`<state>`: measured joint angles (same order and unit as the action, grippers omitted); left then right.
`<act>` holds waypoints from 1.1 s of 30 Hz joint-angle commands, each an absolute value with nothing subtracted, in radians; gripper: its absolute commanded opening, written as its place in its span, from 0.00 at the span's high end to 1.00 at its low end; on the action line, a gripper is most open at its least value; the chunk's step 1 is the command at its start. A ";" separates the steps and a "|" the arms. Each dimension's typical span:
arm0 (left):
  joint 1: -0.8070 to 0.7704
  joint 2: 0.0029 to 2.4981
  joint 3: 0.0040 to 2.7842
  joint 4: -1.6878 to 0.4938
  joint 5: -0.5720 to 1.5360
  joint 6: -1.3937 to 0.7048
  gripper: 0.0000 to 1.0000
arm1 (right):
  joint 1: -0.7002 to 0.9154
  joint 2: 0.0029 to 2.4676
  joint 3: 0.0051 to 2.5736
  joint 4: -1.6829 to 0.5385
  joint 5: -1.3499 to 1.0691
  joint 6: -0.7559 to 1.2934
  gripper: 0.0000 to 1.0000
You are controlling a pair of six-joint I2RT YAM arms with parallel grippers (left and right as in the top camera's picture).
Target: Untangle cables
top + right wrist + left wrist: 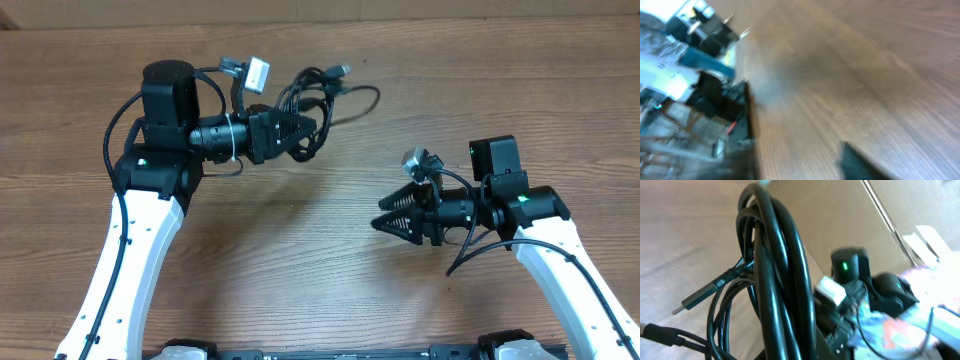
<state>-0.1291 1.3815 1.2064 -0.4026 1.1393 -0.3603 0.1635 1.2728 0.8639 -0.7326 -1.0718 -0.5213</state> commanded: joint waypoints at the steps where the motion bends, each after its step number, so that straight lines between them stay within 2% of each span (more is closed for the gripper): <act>1: -0.132 1.378 1.222 -0.463 1.225 -0.254 0.96 | 0.164 1.271 0.876 -0.680 -1.010 -0.532 0.30; 9: -0.131 1.378 1.222 -0.720 1.224 -0.099 0.96 | 0.163 1.271 0.876 -0.503 -0.856 -0.460 0.26; 13: -0.138 1.378 1.222 -0.749 1.224 -0.100 0.96 | 0.163 1.271 0.876 -0.442 -0.857 -0.438 0.18; 23: -0.213 1.378 1.222 -0.781 1.231 -0.099 0.96 | 0.163 1.271 0.876 -0.330 -0.843 -0.439 0.17; 24: -0.220 1.378 1.222 -0.779 1.231 -0.099 0.96 | 0.163 1.271 0.876 -0.324 -0.836 -0.439 0.21; 25: -0.224 1.378 1.222 -0.777 1.231 -0.099 0.96 | 0.163 1.271 0.876 -0.319 -0.828 -0.439 0.32; 27: -0.226 1.378 1.222 -0.776 1.230 -0.099 0.96 | 0.163 1.271 0.876 -0.320 -0.819 -0.438 0.76; 28: -0.226 1.378 1.222 -0.776 1.230 -0.099 0.96 | 0.163 1.271 0.876 -0.324 -0.819 -0.438 0.91; 29: -0.226 1.378 1.222 -0.776 1.230 -0.099 0.96 | 0.163 1.271 0.876 -0.331 -0.820 -0.437 0.96; 33: -0.224 1.378 1.222 -0.773 1.212 -0.100 0.96 | 0.163 1.271 0.876 -0.360 -0.818 -0.338 0.96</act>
<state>-0.2230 1.3815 1.2068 -0.7811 1.1934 -0.1265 0.1635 1.2728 0.8639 -0.3519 -0.8299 -0.4194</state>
